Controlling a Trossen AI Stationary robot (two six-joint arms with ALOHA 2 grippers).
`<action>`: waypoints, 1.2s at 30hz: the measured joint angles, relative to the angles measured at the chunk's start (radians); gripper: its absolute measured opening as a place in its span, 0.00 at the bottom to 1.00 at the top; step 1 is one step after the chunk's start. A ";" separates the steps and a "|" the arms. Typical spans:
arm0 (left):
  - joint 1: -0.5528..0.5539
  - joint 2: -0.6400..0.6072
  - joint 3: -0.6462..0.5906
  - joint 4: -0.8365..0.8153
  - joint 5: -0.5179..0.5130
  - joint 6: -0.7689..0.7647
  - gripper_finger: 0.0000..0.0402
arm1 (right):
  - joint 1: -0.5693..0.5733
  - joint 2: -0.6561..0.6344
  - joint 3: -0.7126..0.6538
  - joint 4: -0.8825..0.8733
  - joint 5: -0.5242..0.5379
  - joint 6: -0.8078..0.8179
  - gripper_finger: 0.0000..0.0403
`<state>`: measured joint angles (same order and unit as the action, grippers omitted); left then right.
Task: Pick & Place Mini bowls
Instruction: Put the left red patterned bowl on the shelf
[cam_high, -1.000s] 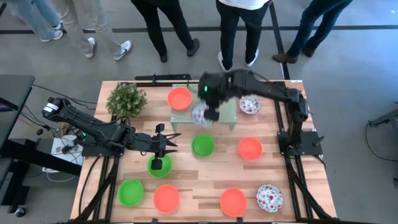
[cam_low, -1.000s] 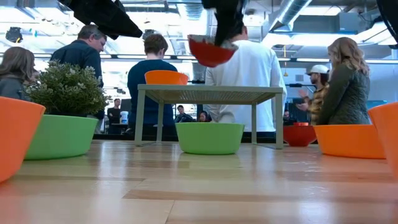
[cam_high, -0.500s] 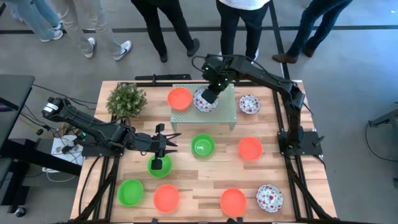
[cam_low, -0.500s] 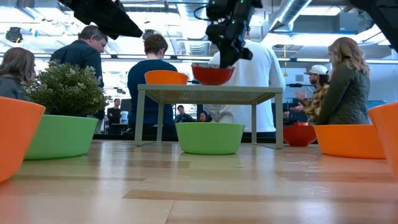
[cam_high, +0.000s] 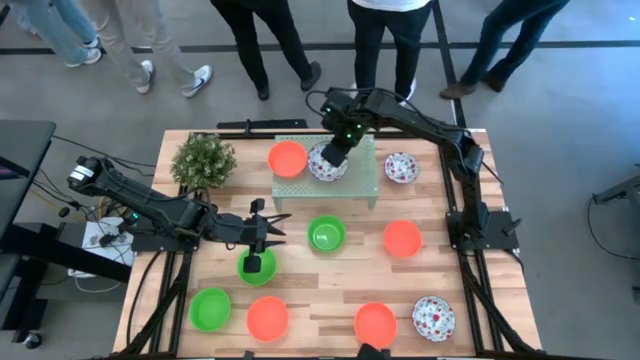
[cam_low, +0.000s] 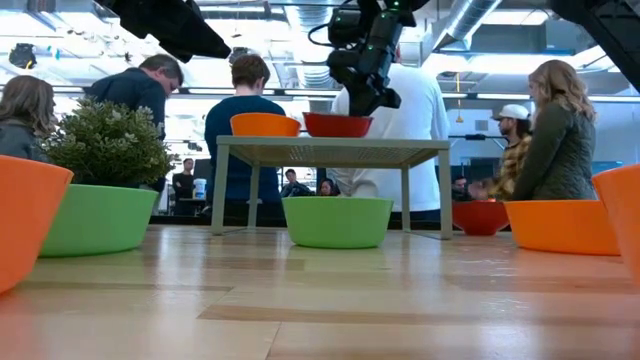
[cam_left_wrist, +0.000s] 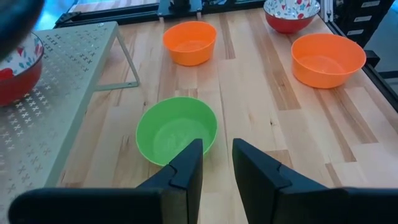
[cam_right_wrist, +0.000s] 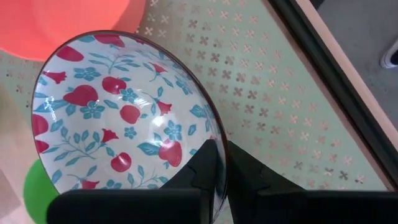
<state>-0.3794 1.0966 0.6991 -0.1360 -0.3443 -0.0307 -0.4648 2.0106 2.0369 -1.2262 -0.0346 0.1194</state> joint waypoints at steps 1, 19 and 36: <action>0.000 0.000 0.000 0.000 0.000 0.000 0.22 | -0.002 0.000 0.000 0.000 -0.002 -0.009 0.05; 0.000 0.000 0.000 0.003 0.000 0.000 0.22 | 0.007 0.003 -0.003 0.010 -0.017 -0.096 0.25; 0.000 0.000 0.000 0.003 0.000 0.000 0.22 | 0.013 -0.013 0.019 -0.033 -0.017 -0.102 0.45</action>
<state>-0.3798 1.0966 0.6991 -0.1333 -0.3442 -0.0307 -0.4519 1.9976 2.0556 -1.2587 -0.0516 0.0170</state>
